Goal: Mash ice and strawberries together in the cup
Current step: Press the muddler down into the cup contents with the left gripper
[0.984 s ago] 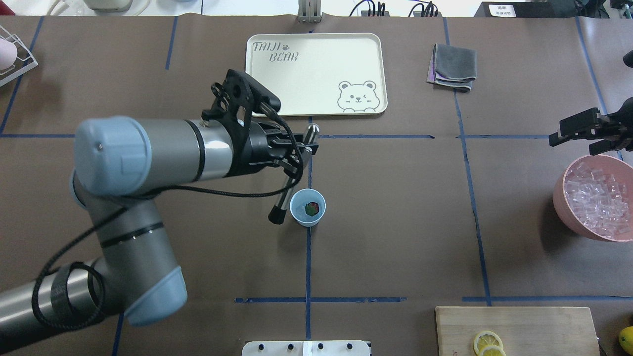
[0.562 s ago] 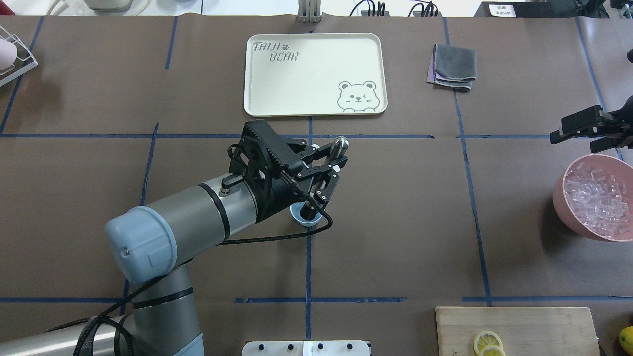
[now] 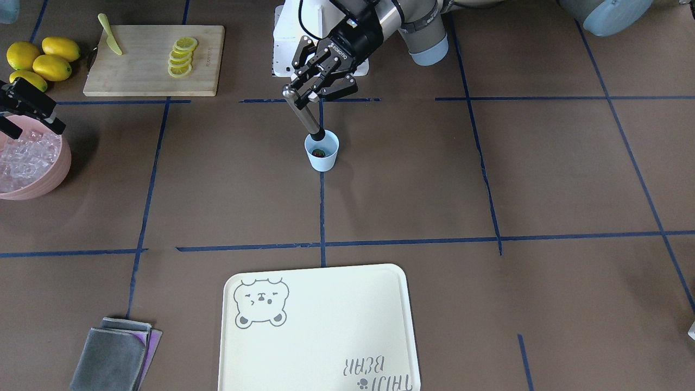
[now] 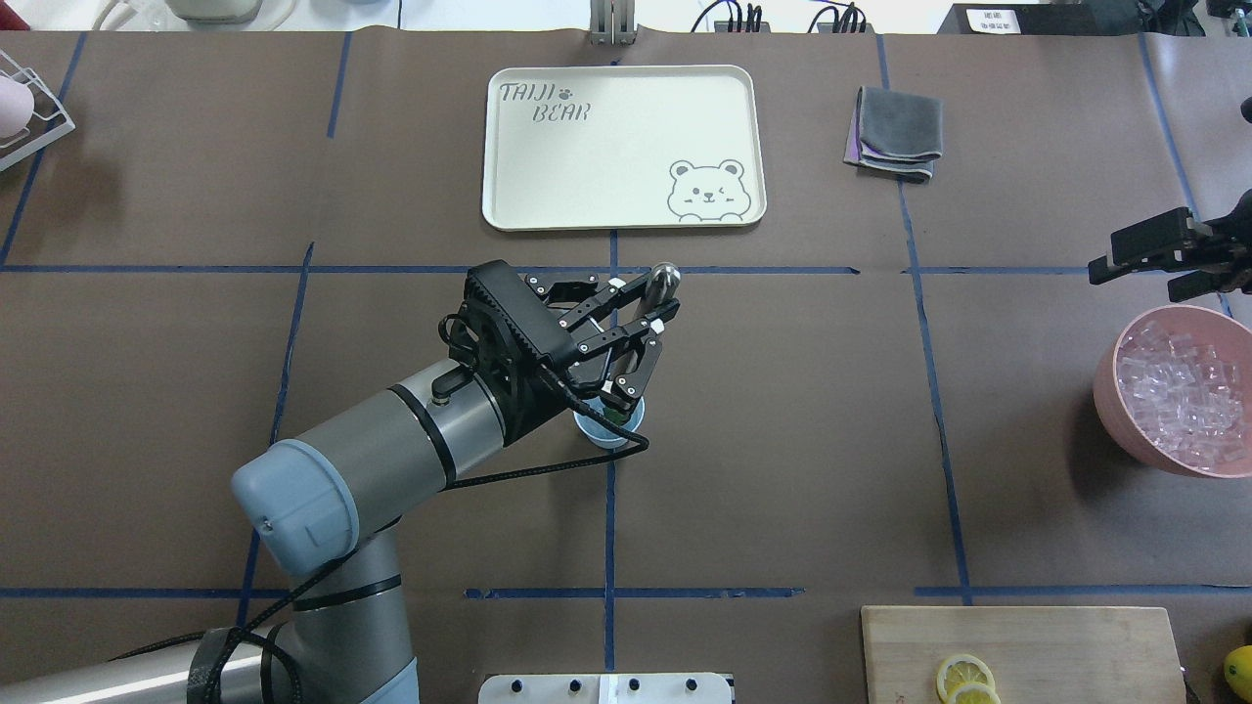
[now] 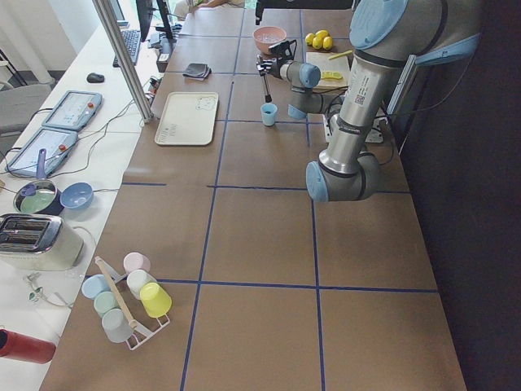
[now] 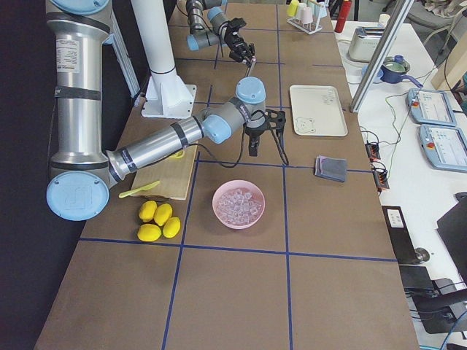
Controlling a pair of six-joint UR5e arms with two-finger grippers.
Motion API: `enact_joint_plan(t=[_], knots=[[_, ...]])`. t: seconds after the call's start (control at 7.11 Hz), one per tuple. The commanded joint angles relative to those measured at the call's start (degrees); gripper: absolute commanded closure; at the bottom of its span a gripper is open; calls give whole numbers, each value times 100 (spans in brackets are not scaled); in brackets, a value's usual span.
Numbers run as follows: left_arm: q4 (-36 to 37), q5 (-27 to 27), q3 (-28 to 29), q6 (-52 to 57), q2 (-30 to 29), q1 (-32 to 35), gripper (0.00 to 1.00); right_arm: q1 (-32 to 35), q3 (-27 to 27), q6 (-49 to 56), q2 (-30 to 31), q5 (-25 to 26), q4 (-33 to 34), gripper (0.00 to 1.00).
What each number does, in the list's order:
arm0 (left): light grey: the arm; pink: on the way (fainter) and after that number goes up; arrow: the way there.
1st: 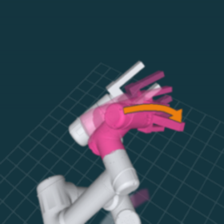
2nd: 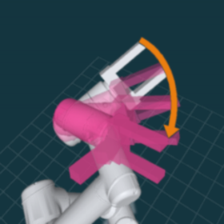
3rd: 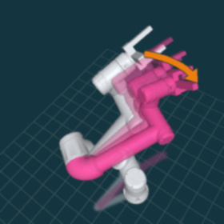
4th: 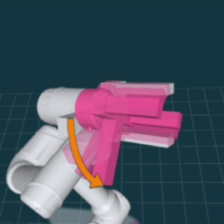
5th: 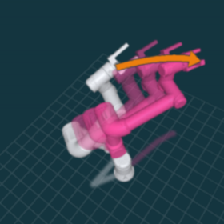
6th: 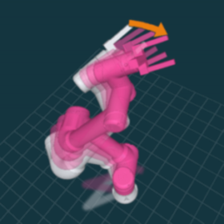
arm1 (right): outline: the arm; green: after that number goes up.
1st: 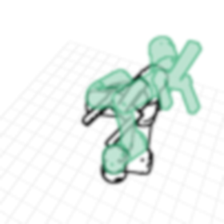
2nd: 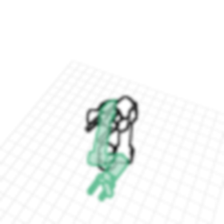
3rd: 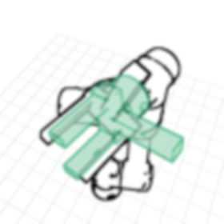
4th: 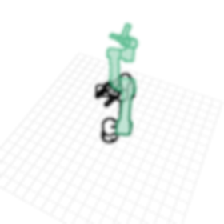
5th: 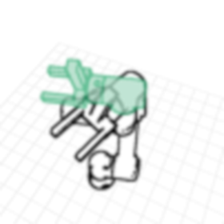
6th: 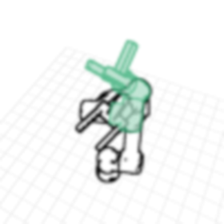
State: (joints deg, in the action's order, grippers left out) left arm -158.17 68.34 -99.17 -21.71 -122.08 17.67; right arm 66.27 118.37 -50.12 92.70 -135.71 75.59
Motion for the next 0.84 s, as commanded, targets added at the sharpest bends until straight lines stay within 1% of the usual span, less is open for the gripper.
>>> enact_joint_plan(t=[0.0,0.42,0.7], knots=[[-74,-40,108,18,17,-35,96,0,1,2,-6,0,0,1],[-91,-40,336,27,17,-123,96,0,-7,2,-6,0,0,1],[-91,-49,363,27,131,-176,95,0,-16,2,-6,0,0,1]])
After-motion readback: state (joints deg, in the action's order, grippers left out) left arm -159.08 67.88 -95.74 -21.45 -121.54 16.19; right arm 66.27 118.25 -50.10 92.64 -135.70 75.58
